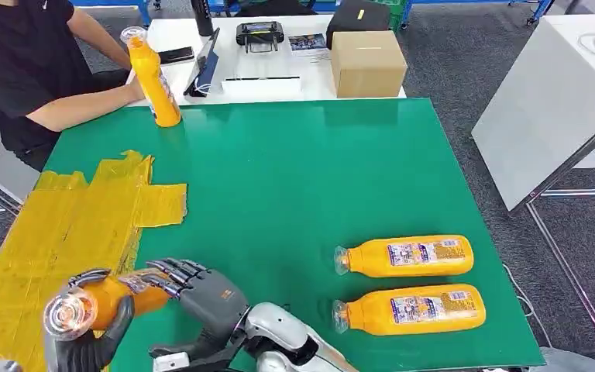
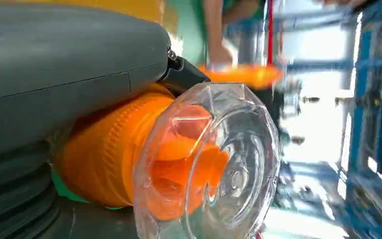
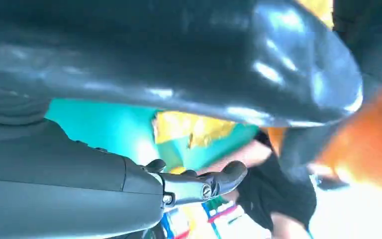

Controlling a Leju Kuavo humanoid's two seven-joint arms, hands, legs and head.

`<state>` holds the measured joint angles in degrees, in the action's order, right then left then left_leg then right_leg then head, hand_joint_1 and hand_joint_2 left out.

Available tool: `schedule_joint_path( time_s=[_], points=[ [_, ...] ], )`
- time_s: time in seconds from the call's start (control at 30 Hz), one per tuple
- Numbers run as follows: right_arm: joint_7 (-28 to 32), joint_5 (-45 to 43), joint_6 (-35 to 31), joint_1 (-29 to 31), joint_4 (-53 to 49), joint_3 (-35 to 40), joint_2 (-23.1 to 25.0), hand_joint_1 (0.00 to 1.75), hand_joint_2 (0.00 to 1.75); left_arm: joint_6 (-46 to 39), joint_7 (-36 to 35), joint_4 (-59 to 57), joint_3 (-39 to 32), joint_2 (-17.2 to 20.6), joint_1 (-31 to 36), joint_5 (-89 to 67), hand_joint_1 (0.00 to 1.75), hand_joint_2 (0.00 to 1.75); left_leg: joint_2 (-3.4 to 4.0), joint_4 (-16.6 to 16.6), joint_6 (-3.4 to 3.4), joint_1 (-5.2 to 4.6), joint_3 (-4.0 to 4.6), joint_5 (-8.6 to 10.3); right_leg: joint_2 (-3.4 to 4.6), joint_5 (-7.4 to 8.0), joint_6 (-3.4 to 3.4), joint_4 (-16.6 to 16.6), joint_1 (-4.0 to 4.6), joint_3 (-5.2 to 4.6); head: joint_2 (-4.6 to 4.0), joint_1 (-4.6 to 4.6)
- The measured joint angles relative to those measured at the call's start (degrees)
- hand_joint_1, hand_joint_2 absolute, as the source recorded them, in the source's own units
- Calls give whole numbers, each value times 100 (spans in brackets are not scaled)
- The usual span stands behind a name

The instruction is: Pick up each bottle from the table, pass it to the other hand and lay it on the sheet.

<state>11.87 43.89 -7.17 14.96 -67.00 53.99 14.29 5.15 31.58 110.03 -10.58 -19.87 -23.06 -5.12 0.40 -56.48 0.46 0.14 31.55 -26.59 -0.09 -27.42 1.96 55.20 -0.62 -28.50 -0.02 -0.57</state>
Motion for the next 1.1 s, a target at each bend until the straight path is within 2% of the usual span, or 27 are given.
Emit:
schedule_joint_path(
  time_s=[0.27,0.43,0.57,0.7,0.97,1.1],
  points=[
    [-4,9,4,-305,-725,-149,-221,0,0,-433,234,-223,-769,0,441,-625,175,175,1,0,0,0,0,0,0,0,0,0,0,-1,0,-2],
    [-26,42,9,-379,-878,-168,-275,0,0,-1294,448,-310,-889,0,531,-1532,175,175,1,0,0,0,0,0,0,0,0,0,0,-1,0,-2],
    [-48,66,-11,-481,-1085,-212,-356,0,0,-2619,444,-326,-867,-2,534,-3164,175,175,1,0,0,0,0,0,0,0,0,0,-1,-3,0,-2],
    [-113,48,-83,-655,-1420,-297,-481,0,0,-3904,102,-577,-773,-4,548,-5413,175,175,1,0,1,-1,0,0,0,0,0,-1,-2,-3,0,-2],
    [-240,20,-249,-1032,-2090,-559,-849,0,0,-4262,-109,-1649,-712,2,716,-6523,175,175,1,-1,1,-3,-4,0,0,0,0,-2,-3,-2,0,-2],
    [-339,116,-359,-1405,-2430,-715,-1064,0,0,-4373,-140,-2125,-668,15,794,-6690,175,175,0,-1,1,-4,0,-2,0,0,0,-2,-2,-3,0,-2]
  ],
)
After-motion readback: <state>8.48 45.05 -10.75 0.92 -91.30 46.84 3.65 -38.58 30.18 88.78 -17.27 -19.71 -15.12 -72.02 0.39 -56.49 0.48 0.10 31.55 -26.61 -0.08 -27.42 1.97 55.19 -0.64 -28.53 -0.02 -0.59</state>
